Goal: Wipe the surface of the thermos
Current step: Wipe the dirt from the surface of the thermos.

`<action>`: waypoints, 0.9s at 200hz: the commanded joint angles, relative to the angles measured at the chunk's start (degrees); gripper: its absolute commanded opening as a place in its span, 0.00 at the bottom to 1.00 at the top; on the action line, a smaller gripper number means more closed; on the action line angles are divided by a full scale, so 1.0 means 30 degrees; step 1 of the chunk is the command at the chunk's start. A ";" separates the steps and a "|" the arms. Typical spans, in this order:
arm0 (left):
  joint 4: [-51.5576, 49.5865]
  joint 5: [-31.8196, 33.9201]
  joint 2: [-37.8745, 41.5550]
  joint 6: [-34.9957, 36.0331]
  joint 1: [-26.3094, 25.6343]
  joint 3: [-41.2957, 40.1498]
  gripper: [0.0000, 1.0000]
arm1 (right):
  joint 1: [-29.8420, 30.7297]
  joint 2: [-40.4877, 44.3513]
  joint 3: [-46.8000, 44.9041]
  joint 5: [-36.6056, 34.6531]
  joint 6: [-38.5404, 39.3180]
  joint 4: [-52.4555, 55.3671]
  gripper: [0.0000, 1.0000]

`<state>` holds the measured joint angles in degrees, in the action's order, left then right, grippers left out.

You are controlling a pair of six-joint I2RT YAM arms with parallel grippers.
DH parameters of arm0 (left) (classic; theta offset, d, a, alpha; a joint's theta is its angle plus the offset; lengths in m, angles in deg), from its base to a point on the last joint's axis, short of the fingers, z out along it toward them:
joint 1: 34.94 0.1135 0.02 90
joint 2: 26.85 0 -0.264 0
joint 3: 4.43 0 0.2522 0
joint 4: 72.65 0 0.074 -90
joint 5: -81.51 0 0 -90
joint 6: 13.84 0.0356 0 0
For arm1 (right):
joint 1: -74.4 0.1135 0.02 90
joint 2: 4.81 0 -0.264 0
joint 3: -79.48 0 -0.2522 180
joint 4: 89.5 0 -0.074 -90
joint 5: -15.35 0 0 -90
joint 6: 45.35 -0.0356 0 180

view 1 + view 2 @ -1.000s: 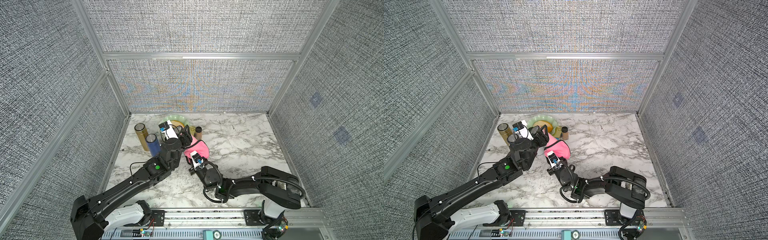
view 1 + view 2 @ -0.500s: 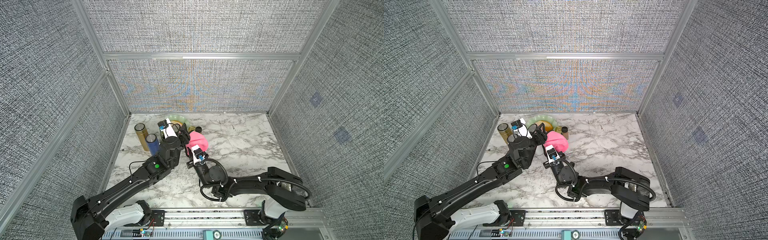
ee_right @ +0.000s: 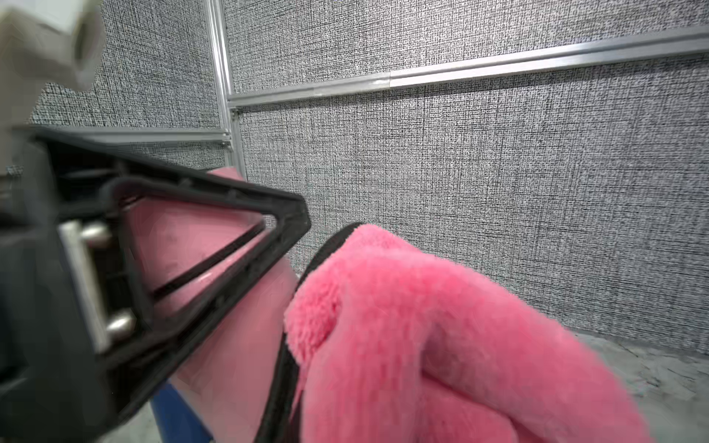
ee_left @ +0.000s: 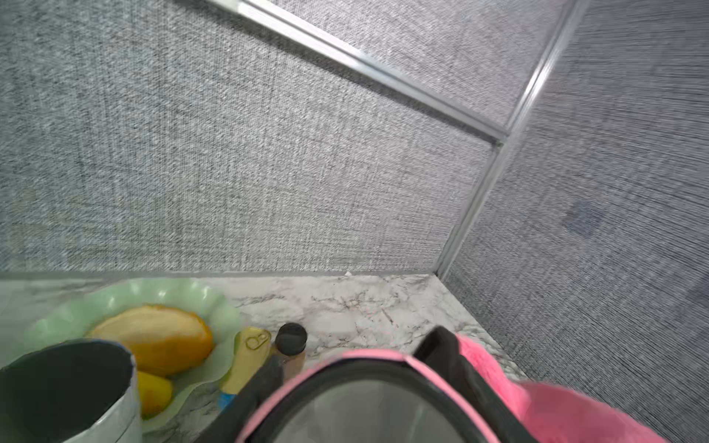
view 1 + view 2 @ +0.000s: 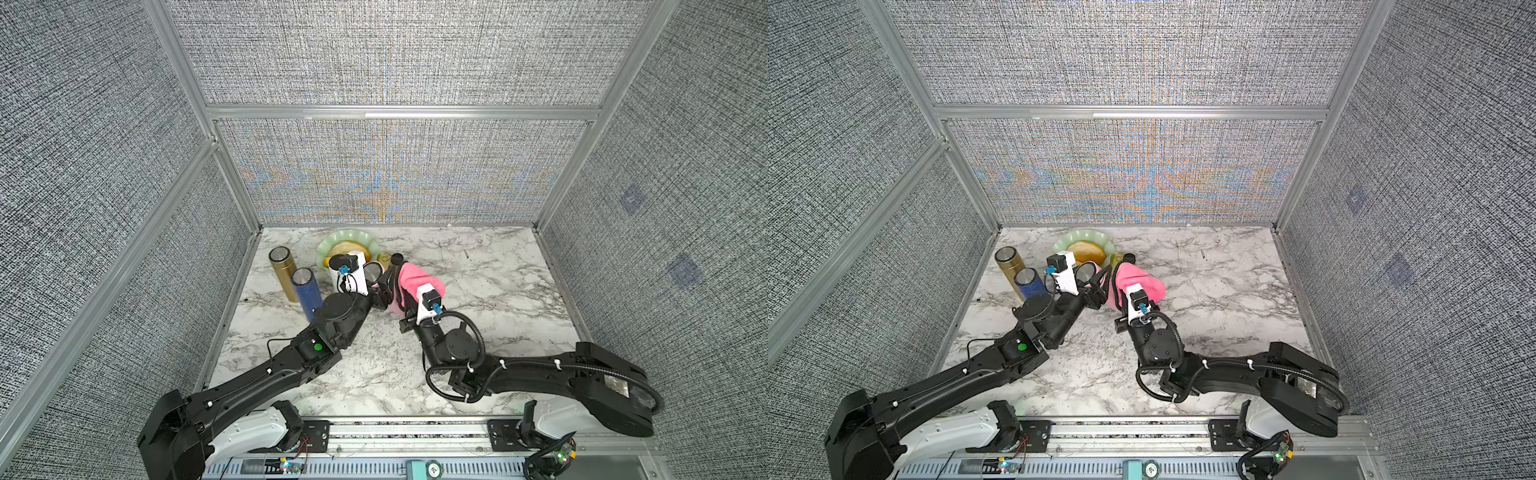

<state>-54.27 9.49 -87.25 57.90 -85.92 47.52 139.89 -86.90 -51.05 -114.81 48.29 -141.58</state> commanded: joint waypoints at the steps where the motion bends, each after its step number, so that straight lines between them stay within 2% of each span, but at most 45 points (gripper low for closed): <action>1: 0.5118 -0.3367 0.0384 0.2179 -0.0012 -0.0521 0.00 | -0.0238 0.0003 -0.0832 0.2262 -0.2681 0.1777 0.00; 20: 0.5751 -0.3956 0.0637 0.2998 -0.0010 -0.0998 0.00 | -0.0391 -0.0872 -0.2180 0.2658 -0.4248 0.1169 0.00; 40: 0.6275 -0.5047 0.0944 0.3585 -0.0026 -0.1385 0.00 | -0.0555 -0.1627 -0.3093 0.2535 -0.4831 0.0117 0.00; 78: 0.7416 -0.7323 0.1124 0.4833 -0.0028 -0.1833 0.00 | -0.0705 0.0877 -0.2009 0.3842 -0.3604 0.2018 0.00; 101: 0.8351 -0.8446 0.1041 0.5457 -0.0027 -0.2183 0.00 | -0.0772 0.1543 -0.1770 0.4681 -0.4008 0.2643 0.00; 122: 0.8636 -0.9909 0.0665 0.6516 -0.0018 -0.2255 0.00 | -0.0826 0.0423 -0.2140 0.4613 -0.5143 0.2554 0.00; 153: 0.9023 -1.1236 0.0549 0.8072 -0.0028 -0.2670 0.00 | -0.0870 -0.1809 -0.3966 0.3782 -0.6408 0.0065 0.00; 168: 0.9794 -1.1463 0.0523 0.9680 -0.0026 -0.3220 0.00 | -0.1098 -0.0856 -0.4643 0.3736 -0.6360 -0.0112 0.00; 180: 1.0460 -1.0586 0.0299 1.1157 -0.0024 -0.3673 0.00 | -0.1351 0.0818 -0.4725 0.3727 -0.6104 0.1290 0.00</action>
<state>-33.15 -20.35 -85.79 83.03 -86.07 38.04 136.70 -90.15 -64.60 -104.71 31.11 -137.28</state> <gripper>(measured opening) 0.665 0.103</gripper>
